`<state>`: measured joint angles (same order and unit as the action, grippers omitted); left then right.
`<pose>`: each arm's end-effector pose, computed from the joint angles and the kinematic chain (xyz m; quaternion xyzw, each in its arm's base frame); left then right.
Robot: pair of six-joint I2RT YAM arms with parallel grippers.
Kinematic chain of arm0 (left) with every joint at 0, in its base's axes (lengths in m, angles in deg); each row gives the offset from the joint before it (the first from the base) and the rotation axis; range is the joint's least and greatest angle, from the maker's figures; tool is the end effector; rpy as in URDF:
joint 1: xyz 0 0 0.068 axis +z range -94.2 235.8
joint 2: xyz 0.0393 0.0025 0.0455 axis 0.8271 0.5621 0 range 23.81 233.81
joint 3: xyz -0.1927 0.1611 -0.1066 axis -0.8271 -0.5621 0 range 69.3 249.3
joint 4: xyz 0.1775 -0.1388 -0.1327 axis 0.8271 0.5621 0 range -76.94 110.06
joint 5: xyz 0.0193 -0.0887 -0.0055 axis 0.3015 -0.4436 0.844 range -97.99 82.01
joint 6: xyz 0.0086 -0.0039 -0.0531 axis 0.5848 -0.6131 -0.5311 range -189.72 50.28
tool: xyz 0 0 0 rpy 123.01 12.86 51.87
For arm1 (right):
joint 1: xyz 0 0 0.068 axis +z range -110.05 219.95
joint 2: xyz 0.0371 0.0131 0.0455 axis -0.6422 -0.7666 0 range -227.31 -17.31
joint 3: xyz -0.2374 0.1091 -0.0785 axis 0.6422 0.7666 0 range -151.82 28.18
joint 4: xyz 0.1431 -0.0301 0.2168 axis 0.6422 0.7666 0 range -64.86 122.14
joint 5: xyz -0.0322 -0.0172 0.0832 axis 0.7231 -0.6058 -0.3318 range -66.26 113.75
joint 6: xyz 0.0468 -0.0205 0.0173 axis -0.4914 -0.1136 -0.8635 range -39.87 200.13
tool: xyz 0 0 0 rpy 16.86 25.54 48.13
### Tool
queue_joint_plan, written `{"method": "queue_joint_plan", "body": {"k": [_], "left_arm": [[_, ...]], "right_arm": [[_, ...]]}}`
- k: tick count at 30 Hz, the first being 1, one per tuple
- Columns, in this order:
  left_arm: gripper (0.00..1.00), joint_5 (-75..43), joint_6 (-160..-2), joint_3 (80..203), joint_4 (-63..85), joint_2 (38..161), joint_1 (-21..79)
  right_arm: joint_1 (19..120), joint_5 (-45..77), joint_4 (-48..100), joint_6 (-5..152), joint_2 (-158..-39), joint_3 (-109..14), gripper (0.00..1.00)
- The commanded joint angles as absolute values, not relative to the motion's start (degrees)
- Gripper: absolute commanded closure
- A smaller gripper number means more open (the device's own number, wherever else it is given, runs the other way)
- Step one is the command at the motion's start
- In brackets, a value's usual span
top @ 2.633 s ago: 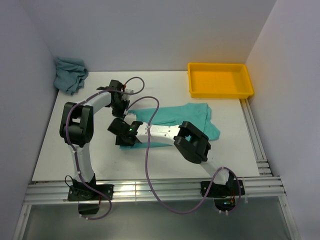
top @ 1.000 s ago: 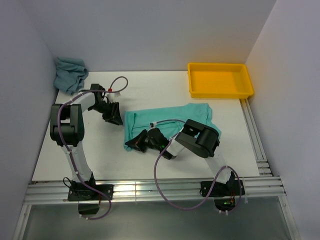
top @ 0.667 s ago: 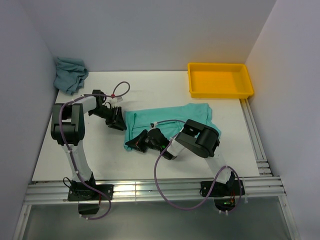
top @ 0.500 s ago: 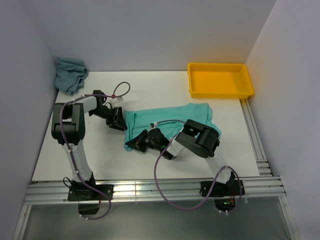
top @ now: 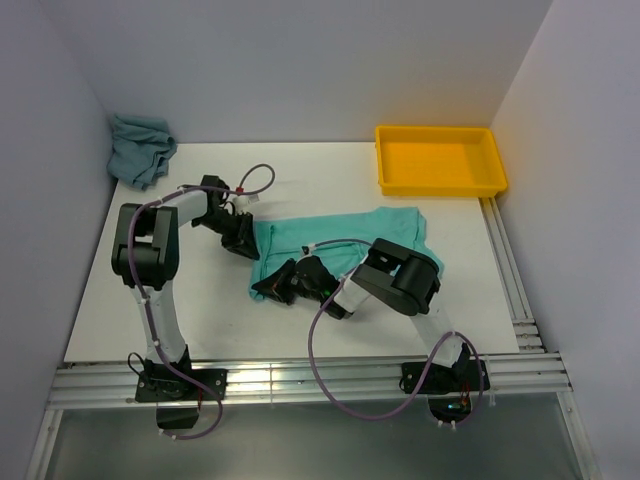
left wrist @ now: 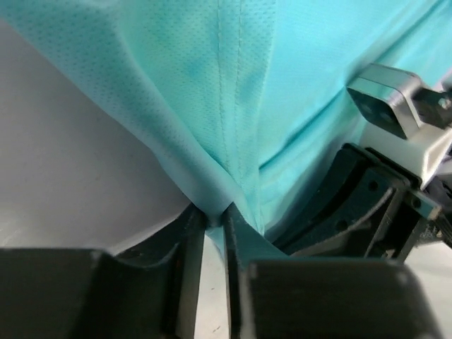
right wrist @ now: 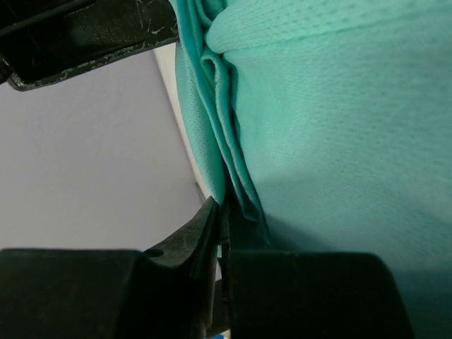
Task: Roll the t-shirts
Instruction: Roll the tshirt
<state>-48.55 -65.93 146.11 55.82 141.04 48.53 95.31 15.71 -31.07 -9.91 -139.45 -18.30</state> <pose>0.3723 -0.0709 0.1347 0.1107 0.9300 -0.3475 0.0453 0.2132 0.3173 0.0780 0.2041 0.7895 0.5670 0.1167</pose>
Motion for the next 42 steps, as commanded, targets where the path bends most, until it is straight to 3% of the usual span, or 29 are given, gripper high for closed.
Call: {"method": "queue_joint_plan", "body": {"k": [1,4,6,10,20,25,30,42], "left_arm": [[0.81,-42.03,-67.61,148.66,54.54,140.88,46.66],[0.92,-37.90,-68.05,149.02,54.72,140.44,45.61],[0.99,-35.95,-68.23,149.28,54.89,140.35,45.08],[1.00,-32.17,-68.49,149.89,55.68,139.74,44.37],[1.00,-26.89,-69.02,152.09,58.58,139.56,42.97],[1.00,-25.22,-69.20,153.32,60.08,139.74,41.56],[1.00,-24.69,-69.28,155.43,61.75,140.35,40.77],[1.00,-22.50,-71.39,156.66,62.98,140.97,39.01]], "right_arm": [[94.89,16.80,-25.59,-8.56,-137.02,-18.40,0.91],[94.97,18.81,-16.22,-5.32,-134.04,-20.07,0.73],[95.24,20.22,-11.01,-3.38,-132.45,-21.47,0.66],[96.29,25.75,6.27,2.77,-127.71,-27.36,0.55],[101.74,44.56,43.84,11.57,-127.52,-49.41,0.53],[103.23,49.48,52.80,15.61,-133.49,-61.80,0.60],[104.11,50.73,57.48,18.95,-139.56,-72.79,0.66],[104.47,50.11,57.92,20.10,-144.83,-73.87,0.68]]}}
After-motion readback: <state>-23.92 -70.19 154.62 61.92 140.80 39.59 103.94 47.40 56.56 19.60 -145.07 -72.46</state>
